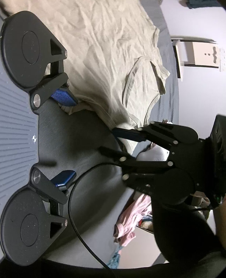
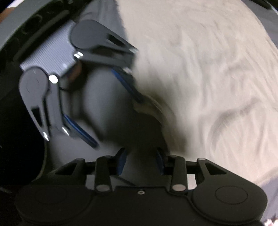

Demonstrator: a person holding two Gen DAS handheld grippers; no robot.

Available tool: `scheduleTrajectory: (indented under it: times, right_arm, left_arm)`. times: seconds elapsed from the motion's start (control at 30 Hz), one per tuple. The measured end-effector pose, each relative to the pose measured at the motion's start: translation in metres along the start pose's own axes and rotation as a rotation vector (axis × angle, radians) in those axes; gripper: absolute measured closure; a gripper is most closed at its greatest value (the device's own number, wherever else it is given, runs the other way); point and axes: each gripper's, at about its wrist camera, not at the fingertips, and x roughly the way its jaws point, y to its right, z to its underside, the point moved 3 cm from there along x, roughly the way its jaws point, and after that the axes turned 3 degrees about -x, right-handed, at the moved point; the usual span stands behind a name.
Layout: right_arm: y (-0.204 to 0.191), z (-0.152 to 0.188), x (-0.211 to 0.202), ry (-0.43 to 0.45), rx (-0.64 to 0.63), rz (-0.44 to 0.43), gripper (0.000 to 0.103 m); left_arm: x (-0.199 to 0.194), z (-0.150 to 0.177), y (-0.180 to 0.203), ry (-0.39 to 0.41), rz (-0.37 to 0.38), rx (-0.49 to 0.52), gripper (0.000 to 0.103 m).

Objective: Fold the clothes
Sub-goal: 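Press the folded shirt side flat with the right gripper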

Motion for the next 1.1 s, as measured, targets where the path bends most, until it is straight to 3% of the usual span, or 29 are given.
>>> scheduleTrajectory:
  times: [0.17,0.37,0.47,0.53,0.6,0.7,0.77,0.87,0.9,1.03,1.1]
  right_arm:
    - [0.004,0.008,-0.012,-0.034,-0.062,0.083,0.067]
    - [-0.027,-0.009,-0.012,0.029,-0.306,0.298,0.067]
    - [-0.047,-0.039,0.019,-0.011,-0.443,0.37,0.069]
    - [-0.061,-0.04,0.027,-0.029,-0.554,0.414,0.072]
    - [-0.062,-0.04,0.03,-0.041,-0.578,0.417,0.086]
    - [-0.05,-0.041,0.027,-0.07,-0.521,0.405,0.091]
    - [-0.037,-0.04,0.02,-0.081,-0.438,0.35,0.09]
    - [-0.009,-0.043,-0.001,0.001,-0.204,0.238,0.057]
    - [0.004,-0.044,-0.007,0.036,-0.118,0.238,0.055]
    - [0.057,-0.047,-0.032,0.176,0.225,0.233,0.057]
    - [0.068,-0.045,-0.028,0.189,0.325,0.186,0.061]
  left_arm:
    - [0.003,0.002,0.008,-0.009,0.006,0.037,0.023]
    - [0.003,0.002,0.009,-0.008,0.015,0.031,0.023]
    - [0.003,0.002,0.008,-0.008,0.018,0.03,0.023]
    - [0.003,0.002,0.007,-0.009,0.021,0.028,0.023]
    - [0.003,0.002,0.006,-0.009,0.025,0.026,0.023]
    - [0.002,0.002,0.005,-0.01,0.029,0.022,0.023]
    - [0.002,0.003,0.005,-0.012,0.029,0.026,0.023]
    - [0.002,0.002,0.005,-0.015,0.029,0.029,0.023]
    - [0.002,0.002,0.004,-0.015,0.03,0.027,0.023]
    - [0.002,0.001,0.003,-0.014,0.038,0.016,0.023]
    - [0.002,0.001,0.003,-0.014,0.039,0.013,0.023]
